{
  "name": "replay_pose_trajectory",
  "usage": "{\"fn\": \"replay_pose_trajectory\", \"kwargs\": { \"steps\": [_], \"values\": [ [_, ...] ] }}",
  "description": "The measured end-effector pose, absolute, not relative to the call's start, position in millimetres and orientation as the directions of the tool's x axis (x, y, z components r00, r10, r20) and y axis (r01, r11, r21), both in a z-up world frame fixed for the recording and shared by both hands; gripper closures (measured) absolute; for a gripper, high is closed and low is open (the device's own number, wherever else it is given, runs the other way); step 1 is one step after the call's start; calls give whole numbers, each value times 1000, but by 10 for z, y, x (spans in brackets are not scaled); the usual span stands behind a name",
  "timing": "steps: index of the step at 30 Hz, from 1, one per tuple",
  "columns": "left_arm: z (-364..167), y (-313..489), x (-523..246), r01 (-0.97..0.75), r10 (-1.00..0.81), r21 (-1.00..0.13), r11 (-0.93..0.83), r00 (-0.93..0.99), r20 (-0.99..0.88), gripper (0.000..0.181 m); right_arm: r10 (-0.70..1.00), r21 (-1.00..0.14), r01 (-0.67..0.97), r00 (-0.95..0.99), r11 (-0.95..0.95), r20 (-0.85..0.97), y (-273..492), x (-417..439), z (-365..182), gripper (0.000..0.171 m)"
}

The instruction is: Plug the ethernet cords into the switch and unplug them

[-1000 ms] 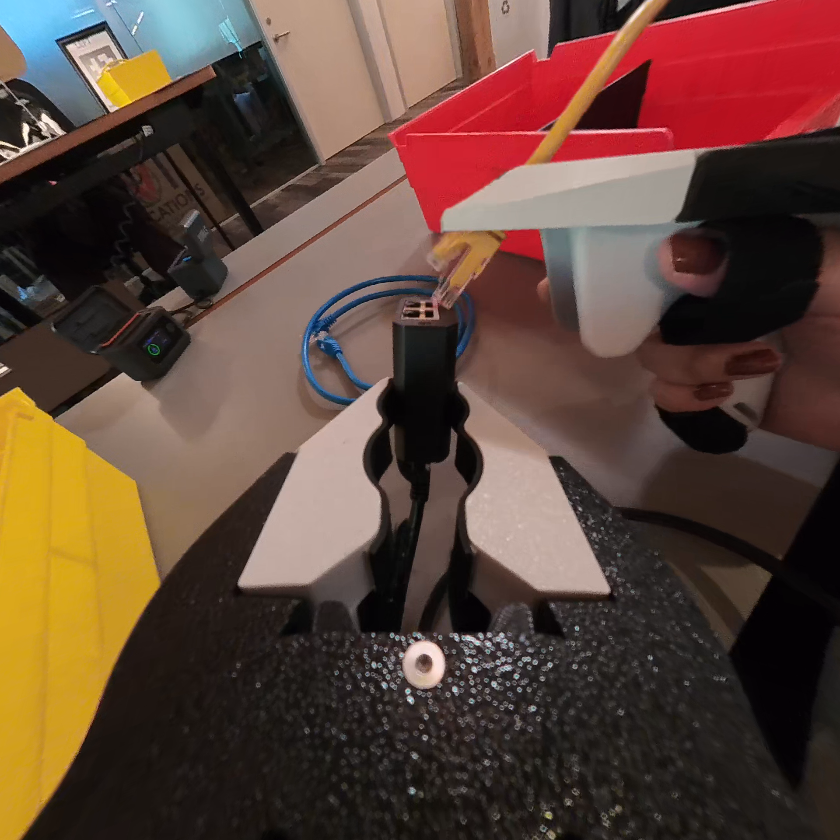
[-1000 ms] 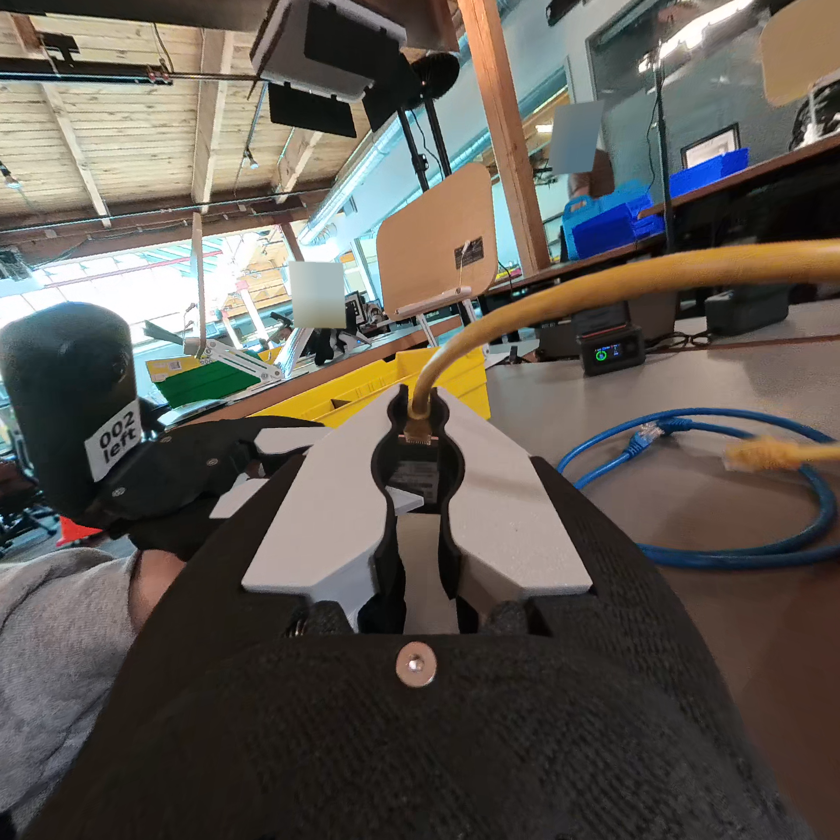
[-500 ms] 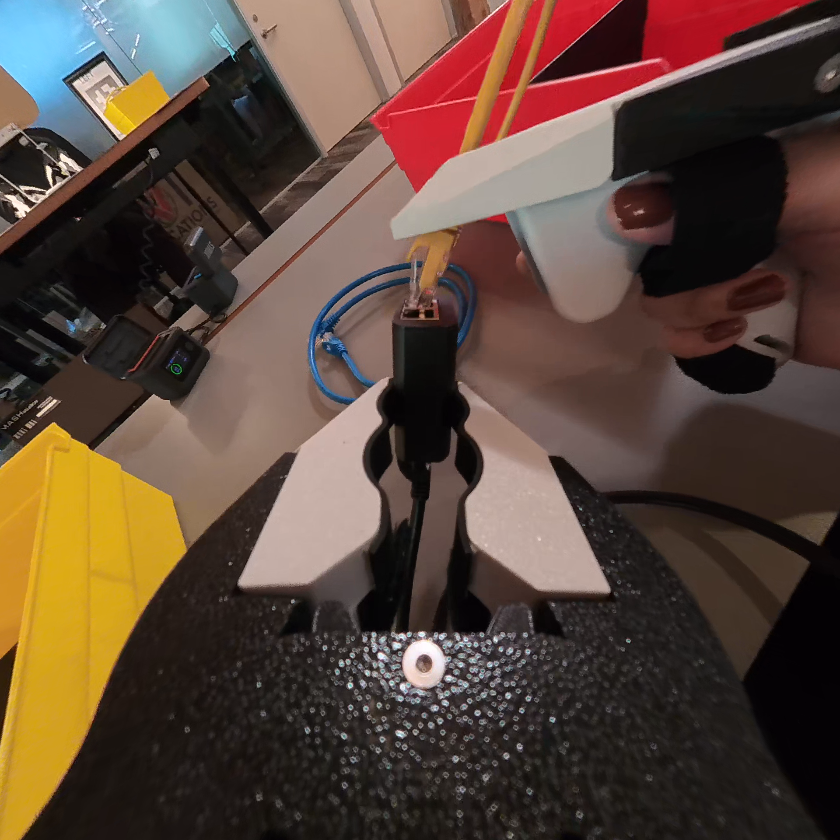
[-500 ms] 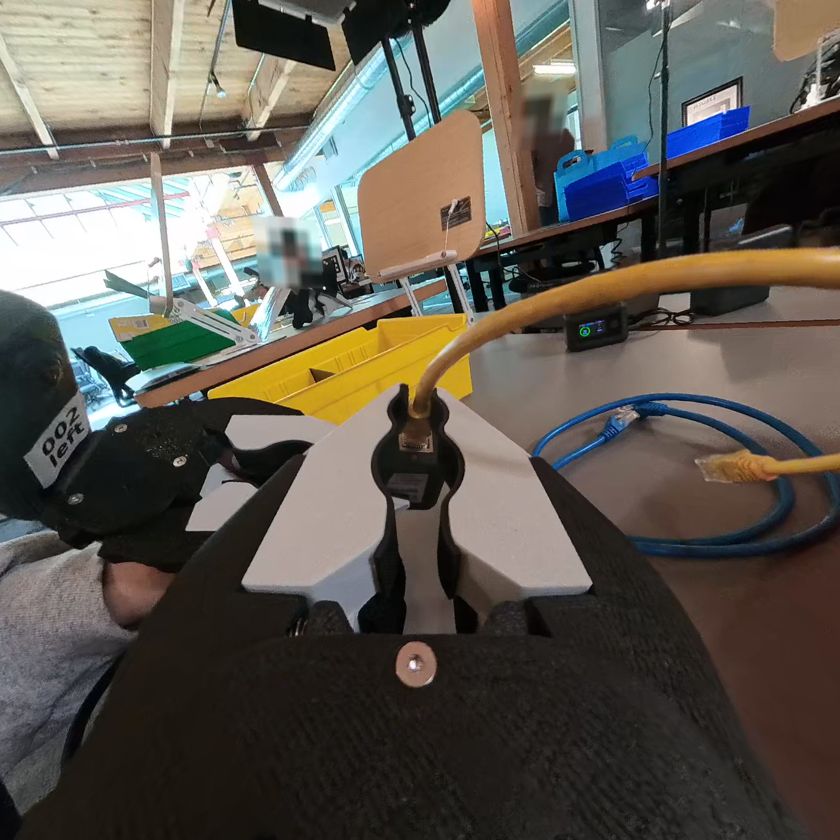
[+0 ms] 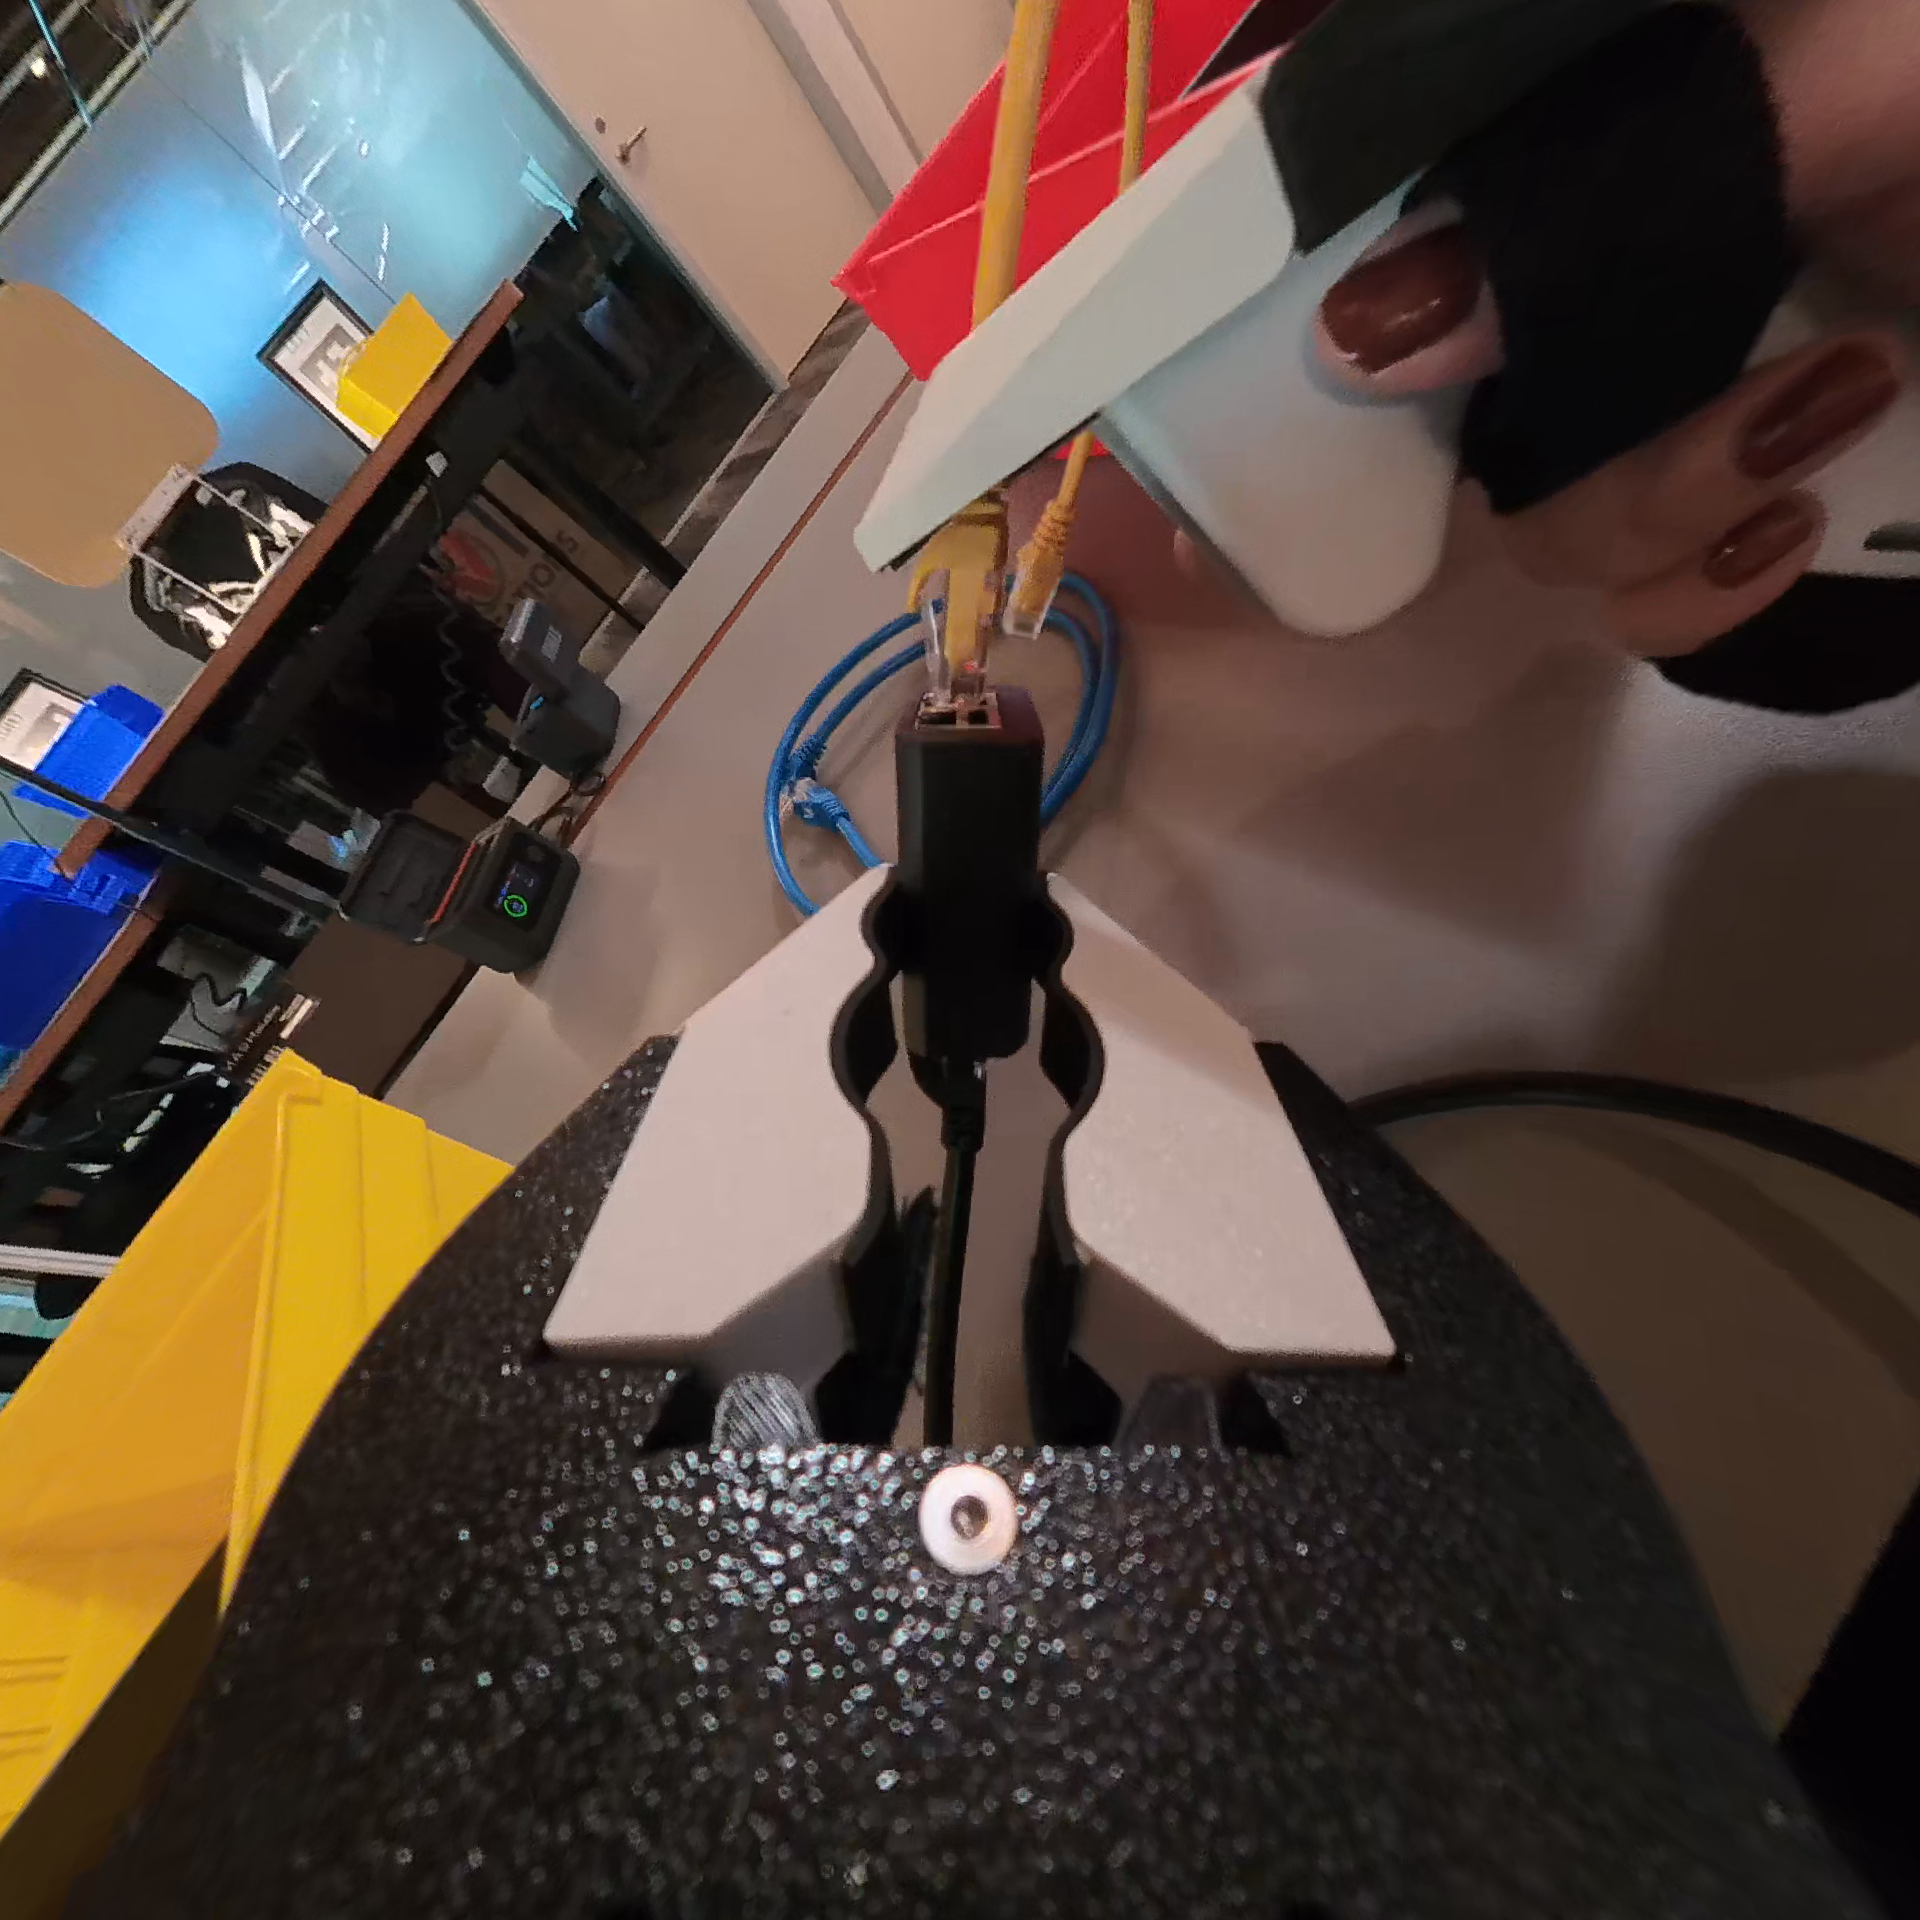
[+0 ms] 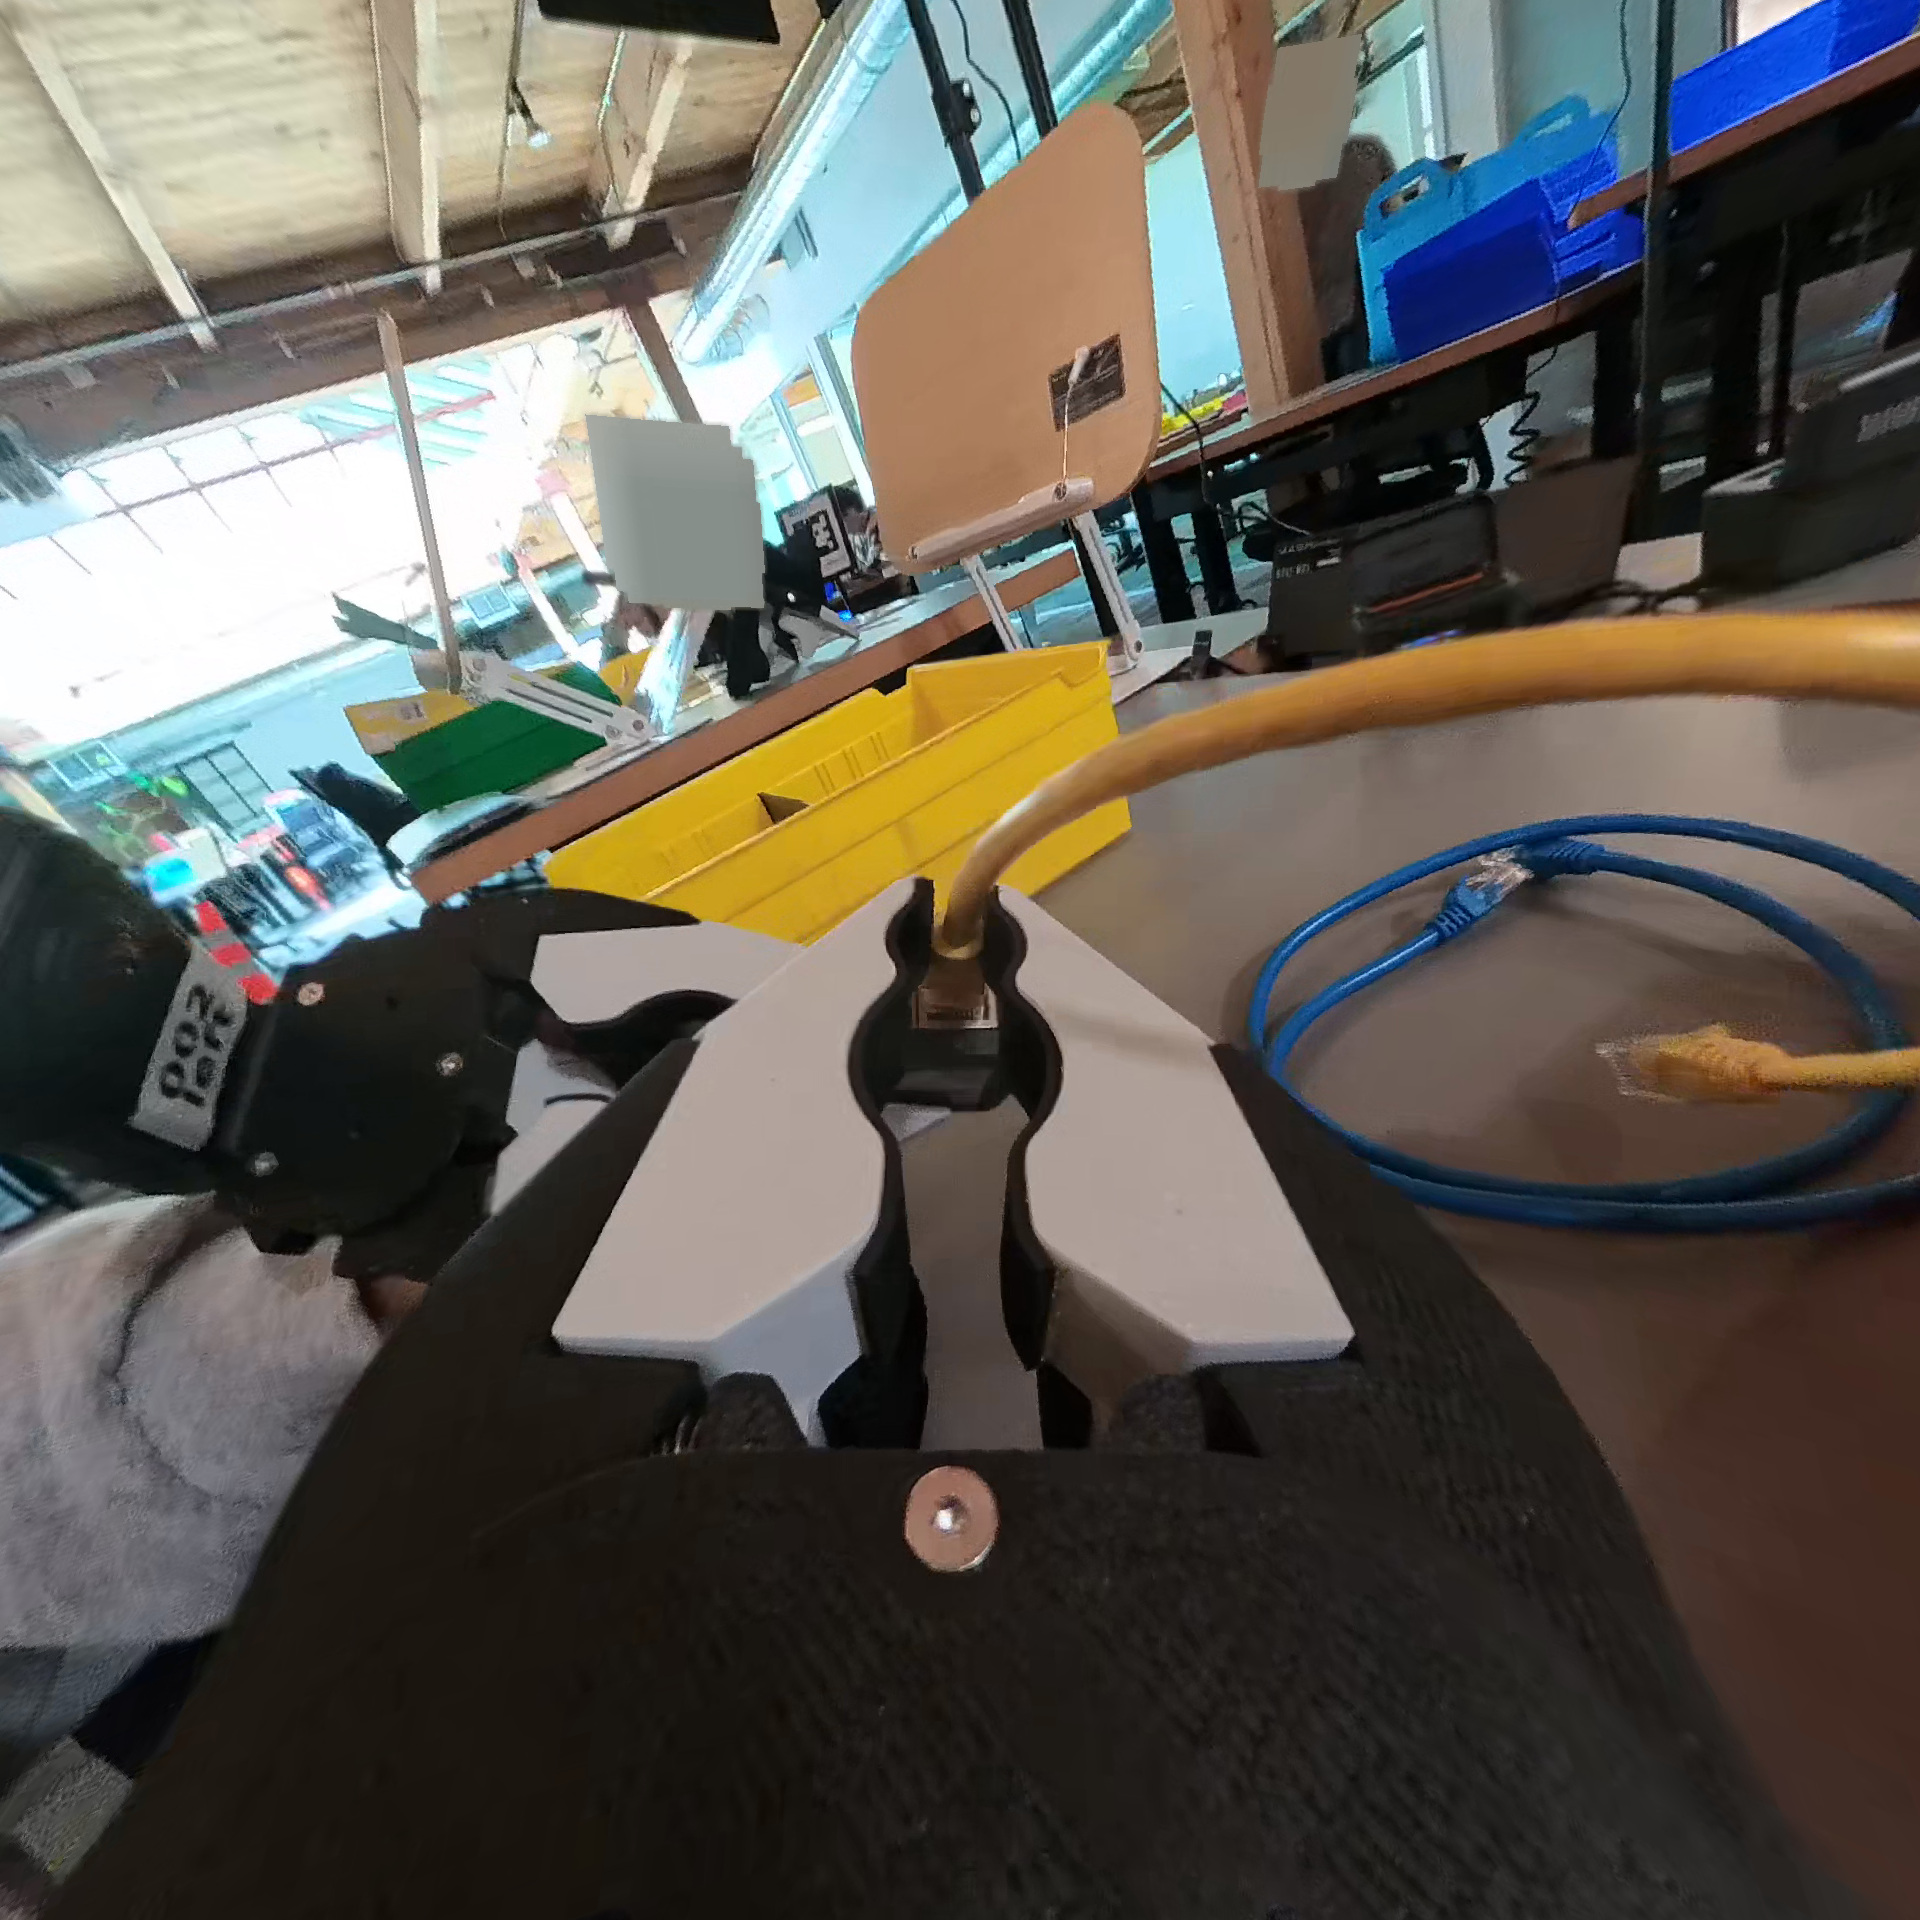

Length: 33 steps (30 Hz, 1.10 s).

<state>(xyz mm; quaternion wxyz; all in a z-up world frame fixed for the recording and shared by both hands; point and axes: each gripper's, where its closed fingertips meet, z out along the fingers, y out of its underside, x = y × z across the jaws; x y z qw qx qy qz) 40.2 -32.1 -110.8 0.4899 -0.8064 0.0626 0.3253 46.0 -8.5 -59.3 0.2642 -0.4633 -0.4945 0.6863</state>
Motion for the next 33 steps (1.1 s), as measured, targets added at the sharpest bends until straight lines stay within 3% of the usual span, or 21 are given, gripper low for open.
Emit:
{"fn": "replay_pose_trajectory", "kwargs": {
  "steps": [5, 11, 17, 24, 29, 31, 33],
  "values": [
    [-1128, -304, 431, -412, 209, -757, -507, 793, -572, 160, 862, -968, 83, -440, -238, -250, -108, 459, -608, 164],
    [-1251, -291, 434, -328, 181, -798, -505, 864, -470, 160, 781, -910, 222, -468, -349, -414, -89, 404, -752, 164],
    [-1402, -257, 422, -303, 167, -790, -534, 877, -450, 161, 824, -903, 269, -381, -335, -419, -24, 317, -939, 164],
    [-1558, -254, 417, -282, 141, -762, -583, 888, -437, 160, 732, -783, 368, -302, -501, -610, 22, 285, -1175, 164],
    [-1587, -210, 421, -220, 157, -794, -567, 917, -366, 159, 716, -766, 386, -299, -514, -631, 15, 273, -1194, 164],
    [-1701, -193, 408, -146, 168, -790, -595, 939, -300, 148, 710, -769, 402, -322, -497, -627, -63, 289, -1197, 164],
    [-1695, -202, 374, -159, 173, -788, -595, 932, -318, 157, 720, -782, 393, -329, -484, -611, -96, 292, -1187, 164]
  ]
}}
